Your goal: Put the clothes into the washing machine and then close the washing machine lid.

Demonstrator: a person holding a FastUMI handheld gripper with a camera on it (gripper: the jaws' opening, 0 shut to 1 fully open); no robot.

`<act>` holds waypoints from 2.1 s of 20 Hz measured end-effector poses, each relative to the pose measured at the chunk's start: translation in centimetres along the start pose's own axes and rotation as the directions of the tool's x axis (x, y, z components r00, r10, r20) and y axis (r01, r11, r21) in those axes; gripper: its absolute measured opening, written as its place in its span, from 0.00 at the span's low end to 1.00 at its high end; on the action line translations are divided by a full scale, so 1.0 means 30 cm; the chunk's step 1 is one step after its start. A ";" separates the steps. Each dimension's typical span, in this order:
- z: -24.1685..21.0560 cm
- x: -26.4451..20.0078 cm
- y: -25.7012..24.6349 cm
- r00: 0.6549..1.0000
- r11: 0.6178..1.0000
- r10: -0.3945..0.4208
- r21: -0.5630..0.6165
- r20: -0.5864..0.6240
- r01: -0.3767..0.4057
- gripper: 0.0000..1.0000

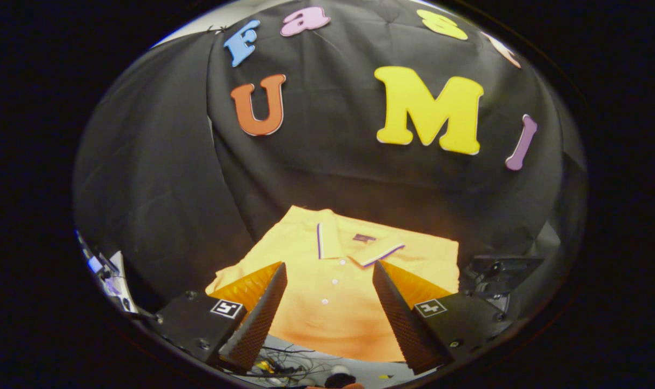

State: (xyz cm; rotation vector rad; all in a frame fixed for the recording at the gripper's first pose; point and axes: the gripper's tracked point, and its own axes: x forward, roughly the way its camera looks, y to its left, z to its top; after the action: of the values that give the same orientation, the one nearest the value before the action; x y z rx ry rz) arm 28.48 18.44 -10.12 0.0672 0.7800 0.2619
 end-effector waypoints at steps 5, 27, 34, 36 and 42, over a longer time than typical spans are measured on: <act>-0.041 0.093 -0.020 0.978 0.998 -0.021 0.051 -0.207 0.032 1.00; -0.246 0.319 -0.034 0.723 0.979 -0.125 0.035 -0.680 0.203 0.84; -0.256 0.311 -0.042 0.712 0.976 -0.133 0.033 -0.689 0.215 0.52; -0.235 0.312 -0.055 0.717 0.975 -0.134 0.040 -0.684 0.220 0.35; -0.221 0.297 -0.082 0.721 0.980 -0.092 0.066 -0.687 0.188 0.08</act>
State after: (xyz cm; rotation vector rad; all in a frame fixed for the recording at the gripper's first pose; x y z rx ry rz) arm 30.40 18.11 -21.32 0.0337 1.5420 0.0788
